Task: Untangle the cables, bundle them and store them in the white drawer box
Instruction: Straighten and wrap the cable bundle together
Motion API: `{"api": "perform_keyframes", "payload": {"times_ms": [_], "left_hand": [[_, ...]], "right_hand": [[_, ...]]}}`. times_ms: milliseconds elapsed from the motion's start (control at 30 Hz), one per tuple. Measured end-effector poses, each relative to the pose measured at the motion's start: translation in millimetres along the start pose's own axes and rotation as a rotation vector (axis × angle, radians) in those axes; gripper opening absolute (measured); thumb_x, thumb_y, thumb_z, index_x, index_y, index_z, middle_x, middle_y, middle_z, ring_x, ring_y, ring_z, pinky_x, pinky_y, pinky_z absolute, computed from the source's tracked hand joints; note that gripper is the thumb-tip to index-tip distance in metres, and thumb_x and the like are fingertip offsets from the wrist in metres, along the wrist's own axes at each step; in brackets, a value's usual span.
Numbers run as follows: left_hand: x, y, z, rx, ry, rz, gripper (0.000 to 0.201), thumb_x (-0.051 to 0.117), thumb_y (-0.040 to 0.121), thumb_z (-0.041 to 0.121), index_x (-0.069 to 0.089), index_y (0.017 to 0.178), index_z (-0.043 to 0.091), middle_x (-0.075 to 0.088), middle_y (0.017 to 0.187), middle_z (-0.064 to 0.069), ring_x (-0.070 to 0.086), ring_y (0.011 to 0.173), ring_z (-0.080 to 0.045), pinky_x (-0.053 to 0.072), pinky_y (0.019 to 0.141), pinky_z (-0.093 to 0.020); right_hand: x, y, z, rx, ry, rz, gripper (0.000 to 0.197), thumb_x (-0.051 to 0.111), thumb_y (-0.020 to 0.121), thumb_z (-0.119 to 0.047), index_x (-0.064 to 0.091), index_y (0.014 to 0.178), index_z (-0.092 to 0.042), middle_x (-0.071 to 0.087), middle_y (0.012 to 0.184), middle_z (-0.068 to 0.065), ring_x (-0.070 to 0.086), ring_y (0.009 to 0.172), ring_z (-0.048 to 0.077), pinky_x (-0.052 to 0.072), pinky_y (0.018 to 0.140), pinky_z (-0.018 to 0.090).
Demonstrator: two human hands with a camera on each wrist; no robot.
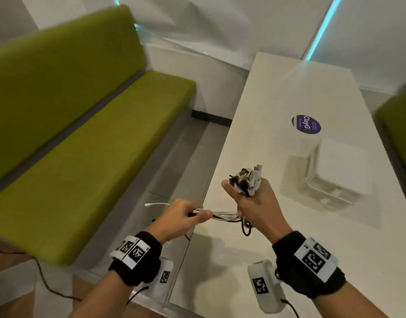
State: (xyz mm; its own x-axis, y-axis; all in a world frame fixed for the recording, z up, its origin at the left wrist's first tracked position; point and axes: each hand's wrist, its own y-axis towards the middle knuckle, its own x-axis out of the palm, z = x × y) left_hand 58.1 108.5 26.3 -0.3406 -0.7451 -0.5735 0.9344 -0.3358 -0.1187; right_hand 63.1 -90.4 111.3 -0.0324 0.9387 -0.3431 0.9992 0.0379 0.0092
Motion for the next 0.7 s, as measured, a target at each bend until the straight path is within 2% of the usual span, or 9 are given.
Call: {"api": "perform_keyframes", "payload": {"times_ms": [67,100,167,233,400,500,600,633,700], "left_hand": [[16,1,9,0.011,0.09,-0.069,0.074,0.034,0.077,0.087,0.063,0.071,0.019,0.054,0.055,0.004,0.043,0.05,-0.008,0.033,0.054,-0.028],[22,-1,16,0.017,0.104,-0.08,0.07,0.031,0.079,0.084,0.06,0.066,0.021,0.051,0.051,0.008,0.041,0.048,-0.006,0.032,0.052,-0.026],[33,-6,36,0.028,0.108,-0.062,0.072,0.029,0.083,0.081,0.054,0.062,0.017,0.041,0.045,0.009,0.034,0.045,-0.007,0.026,0.049,-0.022],[43,-10,56,0.042,0.128,-0.017,0.069,0.038,0.089,0.073,0.053,0.061,0.012,0.038,0.044,0.009,0.032,0.046,-0.009,0.025,0.048,-0.021],[64,-18,105,0.128,0.108,0.067,0.057,0.053,0.094,0.052,0.054,0.058,0.008,0.032,0.048,0.005,0.029,0.048,-0.009,0.023,0.049,-0.022],[75,-22,129,0.181,0.111,0.088,0.055,0.054,0.095,0.048,0.051,0.055,0.011,0.032,0.047,0.006,0.029,0.047,-0.01,0.022,0.05,-0.024],[87,-24,144,0.211,0.125,0.14,0.053,0.055,0.096,0.043,0.043,0.051,0.017,0.03,0.045,0.005,0.028,0.046,-0.011,0.021,0.051,-0.025],[91,-23,148,0.223,0.14,0.15,0.054,0.056,0.096,0.041,0.041,0.05,0.018,0.031,0.045,0.005,0.028,0.046,-0.012,0.021,0.051,-0.026],[99,-22,153,0.243,0.184,0.157,0.054,0.056,0.096,0.042,0.039,0.049,0.02,0.034,0.044,0.005,0.031,0.046,-0.012,0.022,0.051,-0.025]], "right_hand": [[-15,-15,15,0.009,0.007,0.018,0.036,0.071,0.09,-0.024,0.051,0.061,-0.021,0.047,0.043,-0.012,0.046,0.038,0.007,0.035,0.043,0.013],[-23,-22,20,0.015,0.016,0.028,0.035,0.071,0.09,-0.026,0.051,0.061,-0.019,0.047,0.044,-0.01,0.046,0.037,0.011,0.036,0.042,0.015],[-39,-39,26,0.036,0.047,0.049,0.037,0.07,0.09,-0.027,0.05,0.061,-0.017,0.047,0.045,0.0,0.046,0.036,0.015,0.038,0.042,0.019],[-56,-52,27,0.018,0.095,0.074,0.038,0.069,0.091,-0.026,0.049,0.061,-0.013,0.048,0.045,0.005,0.046,0.036,0.016,0.04,0.044,0.021],[-103,-83,31,-0.049,0.238,0.093,0.038,0.067,0.093,-0.026,0.05,0.063,-0.011,0.052,0.05,0.004,0.053,0.043,0.022,0.042,0.05,0.028],[-126,-102,31,-0.042,0.444,0.037,0.031,0.068,0.089,-0.031,0.058,0.074,-0.006,0.064,0.064,0.012,0.061,0.055,0.026,0.048,0.057,0.033],[-141,-112,34,-0.038,0.574,-0.011,0.036,0.071,0.085,-0.037,0.062,0.082,-0.002,0.068,0.074,0.021,0.068,0.073,0.035,0.055,0.074,0.043],[-145,-114,36,-0.039,0.569,-0.018,0.036,0.072,0.085,-0.038,0.062,0.081,-0.004,0.067,0.071,0.021,0.068,0.073,0.037,0.054,0.077,0.046],[-150,-118,40,-0.032,0.518,-0.014,0.037,0.073,0.084,-0.041,0.059,0.078,-0.008,0.058,0.059,0.014,0.063,0.058,0.033,0.051,0.067,0.045]]}}
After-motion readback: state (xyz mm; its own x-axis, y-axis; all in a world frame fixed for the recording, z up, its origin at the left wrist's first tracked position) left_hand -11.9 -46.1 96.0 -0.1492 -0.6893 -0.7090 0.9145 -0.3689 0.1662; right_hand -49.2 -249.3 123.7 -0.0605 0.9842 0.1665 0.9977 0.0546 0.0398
